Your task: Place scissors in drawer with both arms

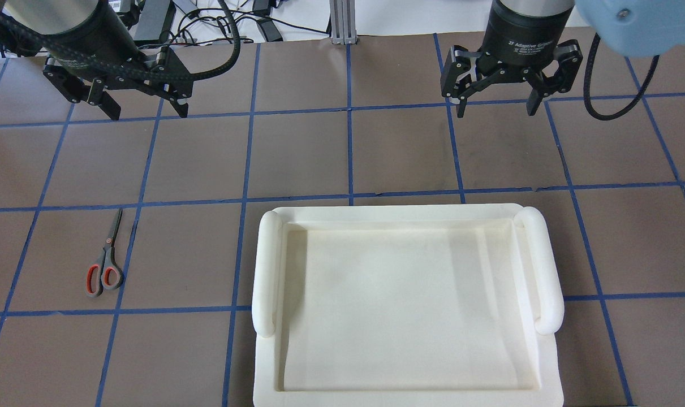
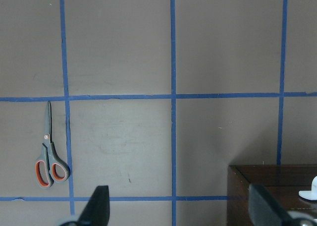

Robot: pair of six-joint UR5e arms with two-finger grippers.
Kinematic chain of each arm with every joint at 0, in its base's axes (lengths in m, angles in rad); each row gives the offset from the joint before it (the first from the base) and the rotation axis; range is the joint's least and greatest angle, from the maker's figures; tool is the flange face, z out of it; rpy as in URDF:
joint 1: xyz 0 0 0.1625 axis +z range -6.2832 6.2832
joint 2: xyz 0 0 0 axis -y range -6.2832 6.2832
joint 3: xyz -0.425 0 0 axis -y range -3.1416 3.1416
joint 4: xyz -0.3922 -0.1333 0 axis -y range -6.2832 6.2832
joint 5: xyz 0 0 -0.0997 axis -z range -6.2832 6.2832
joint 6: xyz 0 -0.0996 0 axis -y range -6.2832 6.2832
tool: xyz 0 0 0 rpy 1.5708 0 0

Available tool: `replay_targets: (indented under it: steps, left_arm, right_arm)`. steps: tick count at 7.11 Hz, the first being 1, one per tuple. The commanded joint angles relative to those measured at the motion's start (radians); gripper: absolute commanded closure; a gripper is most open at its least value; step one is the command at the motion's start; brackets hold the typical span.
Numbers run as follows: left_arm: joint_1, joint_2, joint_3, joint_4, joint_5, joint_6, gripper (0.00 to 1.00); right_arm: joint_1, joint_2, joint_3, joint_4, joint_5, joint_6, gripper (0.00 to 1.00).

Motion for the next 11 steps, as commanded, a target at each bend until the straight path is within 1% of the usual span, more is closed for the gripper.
replay_targets:
  steps: [1, 2, 3, 4, 5, 6, 7, 8, 9, 10, 11]
  left_arm:
    - [0.003, 0.0, -0.001, 0.0, 0.001, 0.001, 0.0]
    - [0.003, 0.0, -0.001, 0.0, 0.003, 0.001, 0.0]
    - [0.005, 0.0, -0.001, 0.0, 0.004, 0.001, 0.0]
    - [0.015, 0.0, -0.005, -0.003, 0.006, 0.004, 0.0]
    - [0.032, -0.003, -0.034, 0.004, 0.011, 0.017, 0.0]
    - [0.075, -0.015, -0.092, 0.011, 0.008, 0.028, 0.0]
    - [0.136, -0.026, -0.185, 0.017, 0.006, 0.027, 0.0]
    - [0.208, -0.038, -0.274, 0.079, 0.014, 0.118, 0.0]
    - [0.288, -0.062, -0.345, 0.178, 0.041, 0.246, 0.0]
    - [0.338, -0.105, -0.403, 0.274, 0.078, 0.261, 0.02]
    - [0.347, -0.16, -0.439, 0.376, 0.104, 0.275, 0.06]
  right_arm:
    - [0.0, 0.001, 0.0, 0.001, 0.0, -0.001, 0.0]
    - [0.0, -0.002, -0.002, -0.021, 0.006, -0.001, 0.0]
    - [0.001, -0.005, 0.0, -0.068, 0.002, 0.0, 0.0]
    - [0.003, 0.006, 0.009, -0.082, 0.001, 0.002, 0.0]
    - [0.0, 0.005, 0.02, -0.103, 0.003, 0.002, 0.0]
    - [0.004, 0.003, 0.02, -0.152, 0.003, 0.025, 0.0]
    - [0.009, 0.008, 0.021, -0.153, 0.001, 0.128, 0.0]
    - [0.015, 0.024, 0.021, -0.145, 0.005, 0.366, 0.0]
    - [0.037, 0.047, 0.021, -0.145, 0.005, 0.532, 0.0]
    - [0.07, 0.079, 0.021, -0.148, 0.006, 0.698, 0.0]
    - [0.125, 0.113, 0.021, -0.156, 0.003, 0.888, 0.0]
